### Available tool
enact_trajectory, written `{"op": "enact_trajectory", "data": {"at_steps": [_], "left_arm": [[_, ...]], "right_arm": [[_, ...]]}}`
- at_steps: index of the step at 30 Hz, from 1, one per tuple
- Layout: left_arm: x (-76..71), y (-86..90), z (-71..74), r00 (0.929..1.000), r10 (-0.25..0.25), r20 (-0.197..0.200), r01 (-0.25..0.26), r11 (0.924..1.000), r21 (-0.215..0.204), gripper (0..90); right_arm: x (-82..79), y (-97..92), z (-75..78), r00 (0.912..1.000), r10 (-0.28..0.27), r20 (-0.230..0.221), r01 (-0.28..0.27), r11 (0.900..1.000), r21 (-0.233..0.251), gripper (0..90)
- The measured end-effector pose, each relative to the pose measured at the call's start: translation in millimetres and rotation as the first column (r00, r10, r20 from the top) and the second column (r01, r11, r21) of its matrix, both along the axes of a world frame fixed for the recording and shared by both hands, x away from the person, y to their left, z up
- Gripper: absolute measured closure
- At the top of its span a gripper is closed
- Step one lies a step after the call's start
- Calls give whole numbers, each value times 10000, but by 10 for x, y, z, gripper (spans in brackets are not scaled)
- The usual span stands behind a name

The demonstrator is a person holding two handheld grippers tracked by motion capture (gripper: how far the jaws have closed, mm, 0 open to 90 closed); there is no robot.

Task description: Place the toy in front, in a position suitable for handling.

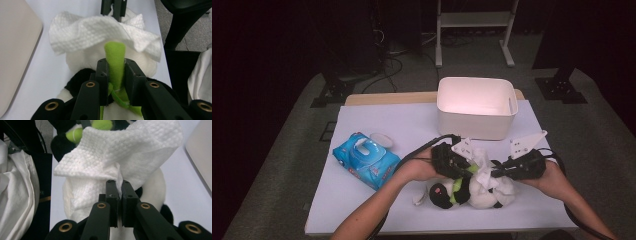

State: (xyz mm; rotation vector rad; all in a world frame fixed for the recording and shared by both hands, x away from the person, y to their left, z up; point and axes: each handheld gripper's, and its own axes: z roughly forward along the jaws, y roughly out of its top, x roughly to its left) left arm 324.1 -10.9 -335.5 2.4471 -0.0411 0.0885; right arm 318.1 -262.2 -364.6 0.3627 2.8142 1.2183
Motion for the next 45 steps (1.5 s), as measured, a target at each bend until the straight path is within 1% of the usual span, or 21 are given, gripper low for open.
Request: {"op": "enact_trajectory", "data": {"at_steps": [3,5,6,9,11,14,16,18,19,20,21,23,26,27,29,31,36,38,40,43,45], "left_arm": [[-22,-13,-19,10000,-52,49,52,10000,69,741],[-36,-28,-25,9999,-133,86,132,9998,151,741],[-42,-33,-29,9999,-152,83,150,9997,181,741],[-58,-60,-53,9996,-291,21,291,9992,263,741],[-73,-74,-62,9992,-398,-14,398,9986,334,740],[-94,-81,-73,9992,-382,90,378,9985,406,738],[-102,-75,-73,9984,-556,-95,559,9978,359,738],[-123,-70,-79,9987,-508,28,506,9976,466,737],[-121,-60,-79,9989,-473,59,470,9979,451,737],[-115,-47,-77,9991,-431,15,430,9983,395,738],[-106,-36,-76,9991,-423,36,421,9984,380,737],[-97,-28,-79,9991,-412,-50,414,9986,336,738],[-100,-32,-80,9991,-421,-36,422,9985,335,738],[-101,-32,-78,9990,-437,-3,436,9984,367,738],[-100,-28,-78,9991,-434,-14,434,9984,353,737],[-98,-26,-80,9991,-415,-55,416,9986,316,737],[-92,-37,-77,9991,-410,-62,412,9985,363,735],[-91,-45,-76,9991,-427,-69,429,9983,384,735],[-94,-50,-74,9989,-457,-63,460,9980,431,735],[-100,-51,-74,9987,-501,-121,506,9978,431,735],[-109,-55,-76,9987,-496,-116,500,9979,414,735]], "right_arm": [[6,-86,-39,9998,-201,-82,201,9998,-35,856],[17,-137,-50,9992,-391,-99,389,9990,-201,856],[22,-152,-47,9987,-473,-179,469,9986,-240,856],[33,-121,-21,9992,-387,-128,383,9989,-285,856],[55,-39,22,9998,-176,15,177,9992,-354,855],[87,123,94,9998,142,156,-135,9991,-402,854],[111,216,139,9990,370,230,-362,9987,-351,854],[121,362,159,9973,646,345,-619,9953,-743,854],[126,403,167,9967,690,417,-652,9941,-870,854],[134,417,177,9967,704,410,-665,9938,-892,854],[144,413,183,9968,696,394,-661,9941,-859,854],[151,382,180,9975,607,373,-575,9949,-827,854],[142,281,151,9989,291,368,-257,9958,-883,854],[147,215,126,9993,126,366,-94,9963,-849,854],[157,116,72,9997,-99,233,118,9965,-833,854],[164,-20,-2,9990,-444,-31,441,9968,-662,854],[143,-230,-177,9942,-971,-466,948,9944,-475,853],[139,-272,-209,9927,-1055,-577,1034,9939,-387,852],[137,-274,-199,9929,-1039,-573,1019,9941,-368,853],[147,-215,-132,9953,-878,-414,866,9958,-308,852],[164,-120,-64,9977,-641,-239,633,9974,-337,851]]}}
